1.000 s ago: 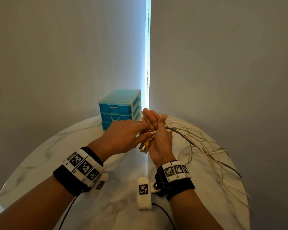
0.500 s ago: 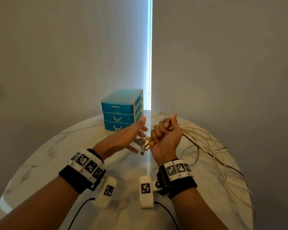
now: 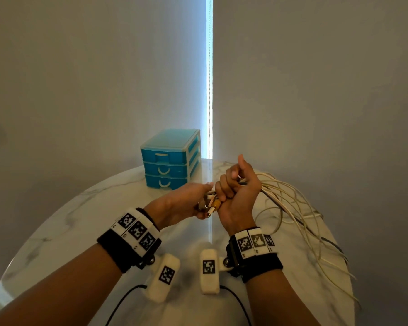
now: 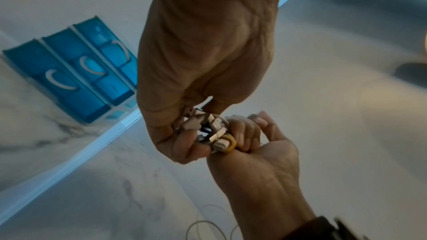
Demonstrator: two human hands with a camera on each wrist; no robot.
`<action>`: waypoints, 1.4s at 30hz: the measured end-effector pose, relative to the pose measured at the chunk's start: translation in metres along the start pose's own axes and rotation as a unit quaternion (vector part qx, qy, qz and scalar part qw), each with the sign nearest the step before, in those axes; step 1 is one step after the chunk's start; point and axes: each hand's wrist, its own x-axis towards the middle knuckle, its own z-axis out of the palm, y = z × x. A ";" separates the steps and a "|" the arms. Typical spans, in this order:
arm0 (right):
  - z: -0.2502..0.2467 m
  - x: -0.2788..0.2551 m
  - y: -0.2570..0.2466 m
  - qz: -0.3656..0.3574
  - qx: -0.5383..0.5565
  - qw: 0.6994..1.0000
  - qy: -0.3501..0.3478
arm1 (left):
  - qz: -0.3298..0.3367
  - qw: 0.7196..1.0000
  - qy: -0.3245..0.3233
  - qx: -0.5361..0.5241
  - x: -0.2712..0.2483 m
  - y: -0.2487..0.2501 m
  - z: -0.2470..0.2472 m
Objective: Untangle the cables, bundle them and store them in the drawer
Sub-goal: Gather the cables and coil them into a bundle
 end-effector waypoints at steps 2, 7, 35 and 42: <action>-0.002 0.001 -0.008 0.000 0.002 1.000 0.010 | 0.004 0.999 0.006 -0.036 -0.001 -0.004 -0.005; -0.006 0.003 -0.018 -0.014 0.008 0.999 0.037 | 0.035 0.992 -0.001 -0.125 -0.011 -0.014 -0.028; -0.005 0.047 -0.032 0.339 -0.310 0.886 0.065 | 0.269 0.884 0.086 0.374 -0.031 -0.014 -0.042; 0.081 0.013 -0.026 0.510 -0.735 0.410 -0.178 | 0.374 0.886 -0.148 0.232 -0.057 0.074 -0.032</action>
